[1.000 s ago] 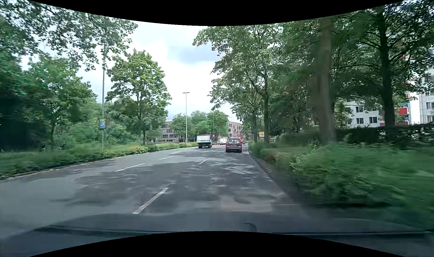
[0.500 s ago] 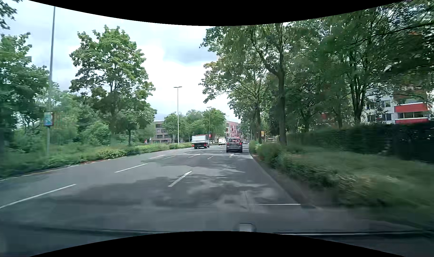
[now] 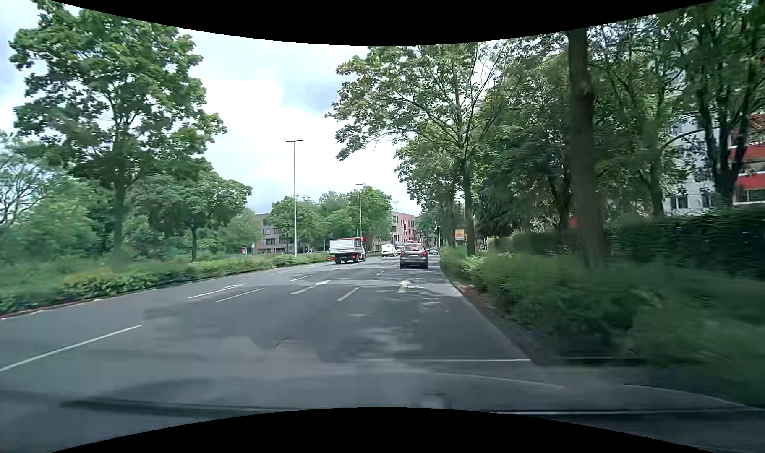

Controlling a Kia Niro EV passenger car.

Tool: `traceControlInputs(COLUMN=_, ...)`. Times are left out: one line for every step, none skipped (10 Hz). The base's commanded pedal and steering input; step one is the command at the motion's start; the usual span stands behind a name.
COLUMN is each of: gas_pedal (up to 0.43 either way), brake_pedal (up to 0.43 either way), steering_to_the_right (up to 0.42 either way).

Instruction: Follow the waypoints while adhering to traffic rules and regulations

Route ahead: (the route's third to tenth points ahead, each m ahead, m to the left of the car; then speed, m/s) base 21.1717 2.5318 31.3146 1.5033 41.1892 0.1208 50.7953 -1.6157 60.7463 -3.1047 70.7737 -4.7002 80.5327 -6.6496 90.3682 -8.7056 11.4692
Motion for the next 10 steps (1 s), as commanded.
traceControlInputs(gas_pedal=0.067, brake_pedal=0.018, steering_to_the_right=0.012)
traceControlInputs(gas_pedal=0.067, brake_pedal=0.018, steering_to_the_right=0.013)
traceControlInputs(gas_pedal=0.067, brake_pedal=0.018, steering_to_the_right=0.014)
traceControlInputs(gas_pedal=0.059, brake_pedal=0.018, steering_to_the_right=0.014)
traceControlInputs(gas_pedal=0.047, brake_pedal=0.018, steering_to_the_right=0.014)
traceControlInputs(gas_pedal=0.047, brake_pedal=0.018, steering_to_the_right=0.014)
traceControlInputs(gas_pedal=0.047, brake_pedal=0.018, steering_to_the_right=0.014)
traceControlInputs(gas_pedal=0.039, brake_pedal=0.018, steering_to_the_right=0.014)
traceControlInputs(gas_pedal=0.039, brake_pedal=0.018, steering_to_the_right=0.013)
traceControlInputs(gas_pedal=0.028, brake_pedal=0.018, steering_to_the_right=0.014)
